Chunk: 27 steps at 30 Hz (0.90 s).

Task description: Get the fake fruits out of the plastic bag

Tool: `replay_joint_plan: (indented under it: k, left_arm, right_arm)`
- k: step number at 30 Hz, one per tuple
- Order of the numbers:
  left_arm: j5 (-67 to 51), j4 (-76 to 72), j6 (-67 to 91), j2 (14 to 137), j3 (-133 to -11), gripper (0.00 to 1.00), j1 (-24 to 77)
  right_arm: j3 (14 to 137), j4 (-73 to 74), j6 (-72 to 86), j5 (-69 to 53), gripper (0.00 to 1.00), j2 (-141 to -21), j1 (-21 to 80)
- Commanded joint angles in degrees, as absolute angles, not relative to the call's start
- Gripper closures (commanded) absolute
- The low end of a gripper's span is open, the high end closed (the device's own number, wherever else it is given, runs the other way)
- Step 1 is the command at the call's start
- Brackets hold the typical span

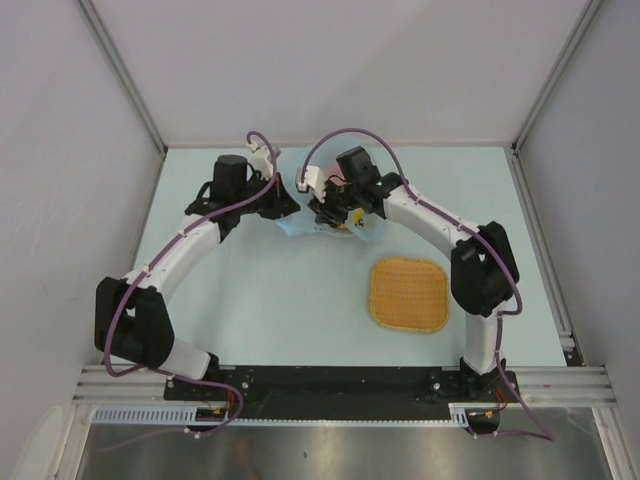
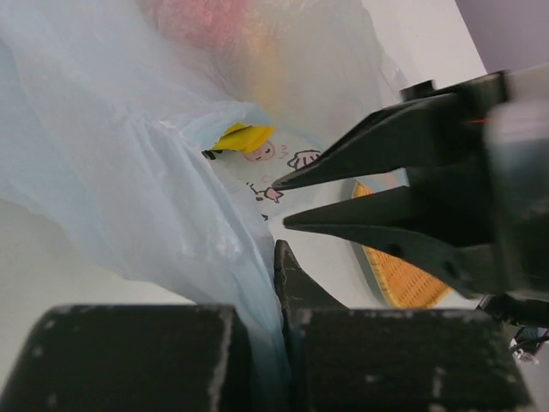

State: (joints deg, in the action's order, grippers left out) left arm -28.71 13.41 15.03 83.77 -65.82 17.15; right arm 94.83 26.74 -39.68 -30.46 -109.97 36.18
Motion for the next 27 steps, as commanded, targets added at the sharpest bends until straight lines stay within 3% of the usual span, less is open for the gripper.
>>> replay_joint_plan:
  k: [1,8,11,13,16,25,26,27]
  left_arm:
    - [-29.6,13.0,14.2,83.7,-68.4,1.0,16.3]
    - [-29.8,14.8,12.7,84.4,-69.3,1.0,15.3]
    - [-30.0,14.7,12.2,84.3,-69.3,1.0,15.0]
    - [-30.0,14.8,12.1,84.3,-69.3,1.0,14.9]
    - [-30.0,14.7,12.0,84.2,-69.1,1.0,14.8]
    - [-30.2,14.1,11.8,84.4,-68.9,1.0,14.8]
    - [-30.2,14.1,11.8,84.3,-68.9,1.0,14.7]
    - [-30.6,13.9,11.8,84.5,-69.0,1.0,14.8]
  right_arm:
    - [97.7,25.5,-40.9,-23.8,0.68,-114.0,36.2]
    - [101.9,28.9,-46.4,-19.3,0.67,-119.0,33.4]
    - [102.0,30.0,-50.0,-17.4,0.57,-120.0,32.7]
    - [102.3,30.8,-53.4,-17.0,0.4,-120.9,32.6]
    - [105.3,35.8,-57.5,-14.9,0.29,-124.3,33.2]
    - [110.6,39.7,-63.3,-11.1,0.33,-129.7,34.4]
    - [111.2,42.0,-63.6,-10.9,0.38,-130.2,34.5]
    - [111.8,43.2,-64.2,-11.0,0.54,-130.3,34.5]
